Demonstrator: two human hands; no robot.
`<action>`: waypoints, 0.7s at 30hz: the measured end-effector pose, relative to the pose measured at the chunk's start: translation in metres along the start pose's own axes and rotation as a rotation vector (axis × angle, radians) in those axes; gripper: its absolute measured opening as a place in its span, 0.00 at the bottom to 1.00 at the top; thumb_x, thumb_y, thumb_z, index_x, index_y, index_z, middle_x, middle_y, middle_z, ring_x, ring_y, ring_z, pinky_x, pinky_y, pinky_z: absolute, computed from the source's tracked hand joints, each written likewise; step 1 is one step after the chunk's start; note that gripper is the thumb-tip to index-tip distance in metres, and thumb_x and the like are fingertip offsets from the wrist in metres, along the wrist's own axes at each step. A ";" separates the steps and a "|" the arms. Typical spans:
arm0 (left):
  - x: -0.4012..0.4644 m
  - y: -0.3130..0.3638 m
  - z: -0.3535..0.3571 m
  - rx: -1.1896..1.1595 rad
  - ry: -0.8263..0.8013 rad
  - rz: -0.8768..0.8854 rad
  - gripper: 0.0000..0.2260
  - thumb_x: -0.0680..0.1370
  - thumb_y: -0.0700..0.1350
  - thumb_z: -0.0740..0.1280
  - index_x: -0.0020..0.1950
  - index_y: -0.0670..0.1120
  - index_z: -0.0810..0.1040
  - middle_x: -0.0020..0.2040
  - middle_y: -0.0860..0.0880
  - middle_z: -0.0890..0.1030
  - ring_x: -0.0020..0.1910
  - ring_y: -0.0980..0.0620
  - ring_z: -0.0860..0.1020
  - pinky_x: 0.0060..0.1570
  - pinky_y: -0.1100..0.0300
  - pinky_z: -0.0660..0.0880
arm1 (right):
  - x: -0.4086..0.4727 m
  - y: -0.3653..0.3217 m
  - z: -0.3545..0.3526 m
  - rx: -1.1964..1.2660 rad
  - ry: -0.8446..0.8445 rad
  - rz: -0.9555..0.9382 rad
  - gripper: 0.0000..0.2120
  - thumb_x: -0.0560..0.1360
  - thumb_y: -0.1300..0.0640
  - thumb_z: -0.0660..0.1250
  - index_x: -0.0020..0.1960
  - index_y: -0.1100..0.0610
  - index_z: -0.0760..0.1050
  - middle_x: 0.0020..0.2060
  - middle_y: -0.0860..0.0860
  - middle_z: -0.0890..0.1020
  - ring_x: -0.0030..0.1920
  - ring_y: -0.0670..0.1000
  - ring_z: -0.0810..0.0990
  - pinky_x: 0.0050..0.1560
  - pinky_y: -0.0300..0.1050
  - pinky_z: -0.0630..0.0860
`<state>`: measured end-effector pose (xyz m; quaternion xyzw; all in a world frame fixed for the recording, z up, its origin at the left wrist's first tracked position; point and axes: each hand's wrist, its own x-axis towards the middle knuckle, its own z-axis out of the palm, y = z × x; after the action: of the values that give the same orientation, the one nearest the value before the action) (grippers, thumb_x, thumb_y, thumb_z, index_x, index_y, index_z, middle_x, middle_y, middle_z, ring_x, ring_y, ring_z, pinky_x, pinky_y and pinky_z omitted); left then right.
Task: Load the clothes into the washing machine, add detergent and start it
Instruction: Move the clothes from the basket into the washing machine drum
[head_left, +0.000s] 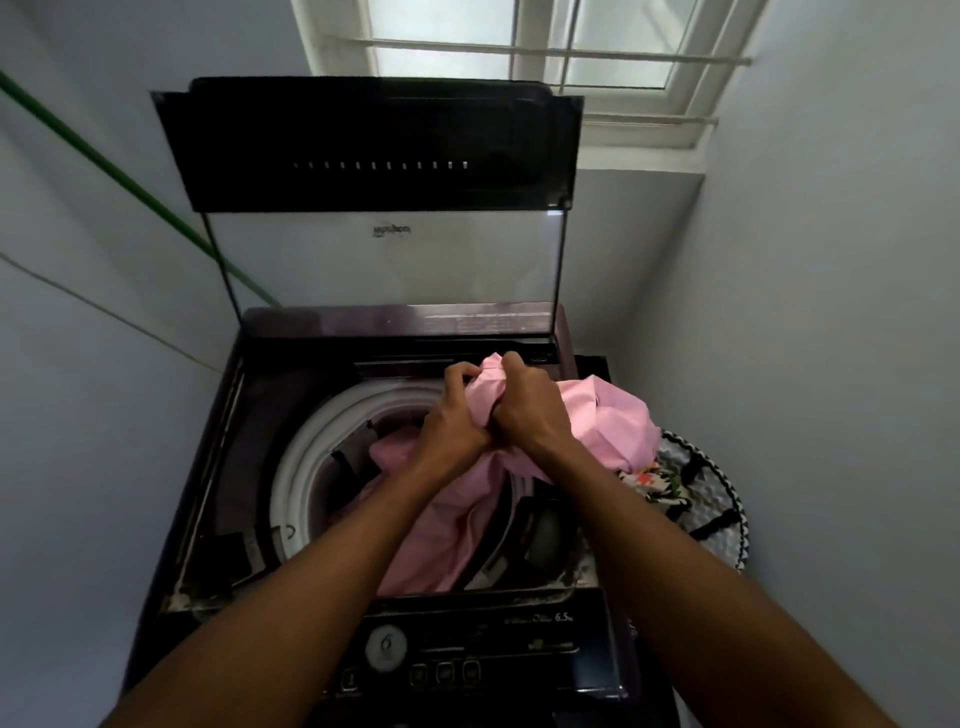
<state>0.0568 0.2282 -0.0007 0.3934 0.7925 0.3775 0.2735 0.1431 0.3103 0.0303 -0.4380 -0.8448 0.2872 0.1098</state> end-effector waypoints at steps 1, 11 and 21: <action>-0.001 -0.006 -0.010 -0.007 0.012 -0.004 0.33 0.68 0.47 0.77 0.64 0.55 0.61 0.51 0.51 0.80 0.45 0.48 0.79 0.41 0.57 0.72 | 0.001 -0.009 0.006 0.017 -0.016 -0.004 0.13 0.71 0.61 0.67 0.54 0.57 0.69 0.48 0.62 0.82 0.49 0.65 0.80 0.38 0.47 0.66; -0.025 -0.075 -0.059 -0.001 0.090 -0.092 0.28 0.67 0.42 0.73 0.63 0.54 0.66 0.57 0.49 0.77 0.52 0.50 0.78 0.46 0.58 0.72 | -0.010 -0.044 0.081 0.224 -0.197 -0.016 0.19 0.69 0.62 0.71 0.58 0.62 0.70 0.51 0.60 0.82 0.51 0.61 0.81 0.41 0.45 0.69; -0.017 -0.078 -0.044 0.574 -0.245 -0.144 0.21 0.74 0.53 0.69 0.66 0.54 0.74 0.70 0.49 0.67 0.70 0.45 0.65 0.68 0.49 0.65 | -0.015 -0.004 0.082 -0.036 -0.421 -0.010 0.19 0.68 0.58 0.74 0.58 0.59 0.78 0.53 0.55 0.83 0.54 0.56 0.81 0.45 0.42 0.71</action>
<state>0.0015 0.1652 -0.0374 0.4399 0.8536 0.0680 0.2705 0.1134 0.2648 -0.0335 -0.3658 -0.8564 0.3565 -0.0757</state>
